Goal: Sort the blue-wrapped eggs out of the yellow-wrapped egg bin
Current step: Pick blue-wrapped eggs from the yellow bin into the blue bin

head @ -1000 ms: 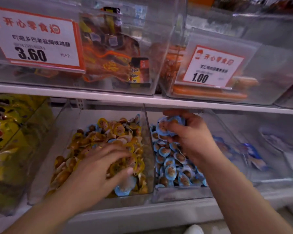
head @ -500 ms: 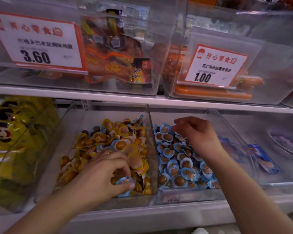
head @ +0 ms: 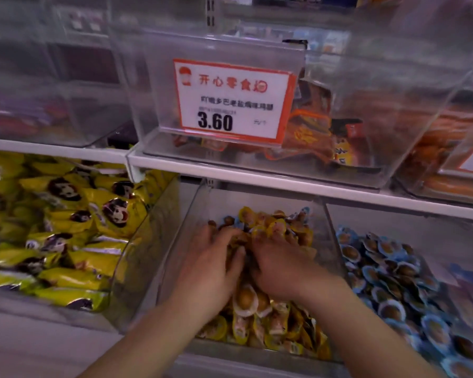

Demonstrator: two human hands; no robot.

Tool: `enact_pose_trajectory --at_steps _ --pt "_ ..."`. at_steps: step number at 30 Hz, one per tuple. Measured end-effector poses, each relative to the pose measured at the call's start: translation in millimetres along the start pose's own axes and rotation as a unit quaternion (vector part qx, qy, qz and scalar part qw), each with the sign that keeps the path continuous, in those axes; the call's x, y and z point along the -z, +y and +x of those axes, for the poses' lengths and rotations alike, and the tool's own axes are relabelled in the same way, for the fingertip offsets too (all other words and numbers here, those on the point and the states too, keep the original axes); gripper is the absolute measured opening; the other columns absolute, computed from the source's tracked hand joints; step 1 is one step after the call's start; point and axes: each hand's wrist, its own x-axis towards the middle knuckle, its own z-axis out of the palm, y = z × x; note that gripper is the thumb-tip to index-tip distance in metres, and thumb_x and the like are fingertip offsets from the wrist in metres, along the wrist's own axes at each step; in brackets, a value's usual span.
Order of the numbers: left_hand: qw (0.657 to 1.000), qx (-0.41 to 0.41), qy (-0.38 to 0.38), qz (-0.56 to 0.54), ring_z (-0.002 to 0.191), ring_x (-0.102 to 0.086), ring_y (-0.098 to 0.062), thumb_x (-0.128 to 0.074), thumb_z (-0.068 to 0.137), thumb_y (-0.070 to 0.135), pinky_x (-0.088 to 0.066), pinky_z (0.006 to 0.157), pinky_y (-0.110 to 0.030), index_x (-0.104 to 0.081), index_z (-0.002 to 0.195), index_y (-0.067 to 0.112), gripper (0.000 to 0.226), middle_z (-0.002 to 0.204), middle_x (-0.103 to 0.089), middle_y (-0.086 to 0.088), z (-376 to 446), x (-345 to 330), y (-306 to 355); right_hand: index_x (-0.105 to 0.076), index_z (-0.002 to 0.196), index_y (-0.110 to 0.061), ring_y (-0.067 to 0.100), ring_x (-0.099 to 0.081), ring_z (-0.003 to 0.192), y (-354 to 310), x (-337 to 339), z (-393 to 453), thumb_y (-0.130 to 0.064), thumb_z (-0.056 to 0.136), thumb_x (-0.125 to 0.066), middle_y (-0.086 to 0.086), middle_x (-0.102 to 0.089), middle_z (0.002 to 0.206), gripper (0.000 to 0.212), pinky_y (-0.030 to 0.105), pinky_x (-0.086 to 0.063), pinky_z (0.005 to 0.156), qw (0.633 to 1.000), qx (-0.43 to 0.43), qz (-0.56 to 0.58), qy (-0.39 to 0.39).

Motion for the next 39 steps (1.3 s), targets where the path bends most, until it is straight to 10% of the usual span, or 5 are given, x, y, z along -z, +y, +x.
enact_pose_trajectory --at_steps 7,20,29,34,39 --pt "0.979 0.013 -0.185 0.081 0.137 -0.036 -0.032 -0.046 0.093 0.049 -0.033 0.112 -0.041 -0.048 0.138 0.036 0.047 0.143 -0.045 -0.004 23.0 -20.0 -4.6 -0.054 0.135 -0.038 0.033 -0.041 0.132 12.7 -0.9 6.6 -0.046 0.093 -0.043 0.001 -0.054 0.135 0.044 0.048 -0.033 0.112 0.993 -0.037 -0.113 0.004" --pt "0.989 0.066 -0.087 -0.101 0.125 -0.049 -0.019 -0.064 0.087 0.021 -0.039 0.100 -0.025 -0.051 0.136 0.037 0.053 0.135 -0.046 0.003 13.2 -13.0 1.2 -0.070 0.117 -0.031 0.020 -0.063 0.107 42.6 24.9 2.9 -0.029 0.086 -0.069 -0.001 -0.068 0.118 0.030 0.027 -0.050 0.081 0.997 -0.057 0.050 -0.030" --pt "0.926 0.177 0.031 -0.332 0.075 -0.064 0.004 -0.071 0.078 0.018 -0.048 0.060 -0.013 -0.065 0.087 0.036 0.021 0.088 -0.068 0.010 21.8 -4.8 7.3 -0.076 0.096 -0.025 -0.014 -0.060 0.078 40.2 27.6 0.2 -0.014 0.081 -0.077 -0.021 -0.067 0.086 0.018 0.005 -0.041 0.064 0.964 0.026 0.260 0.056" --pt "0.877 0.231 0.027 -0.422 0.044 -0.051 -0.006 -0.057 0.088 0.015 -0.042 0.047 -0.025 -0.069 0.083 0.034 0.023 0.067 -0.067 0.010 24.9 -1.4 18.1 -0.077 0.095 -0.014 0.009 -0.071 0.078 35.3 35.9 -9.5 0.001 0.084 -0.074 -0.001 -0.077 0.086 0.019 0.020 -0.055 0.069 0.849 -0.008 0.513 0.130" --pt "0.768 0.269 0.073 -0.577 0.048 -0.056 -0.021 -0.053 0.089 0.009 -0.038 0.039 -0.021 -0.076 0.085 0.012 0.023 0.073 -0.067 -0.012 25.5 13.1 43.3 -0.068 0.103 -0.003 0.033 -0.070 0.086 16.5 35.0 -31.2 0.001 0.088 -0.060 0.017 -0.070 0.091 0.017 0.038 -0.059 0.063 0.610 -0.047 0.791 0.004"
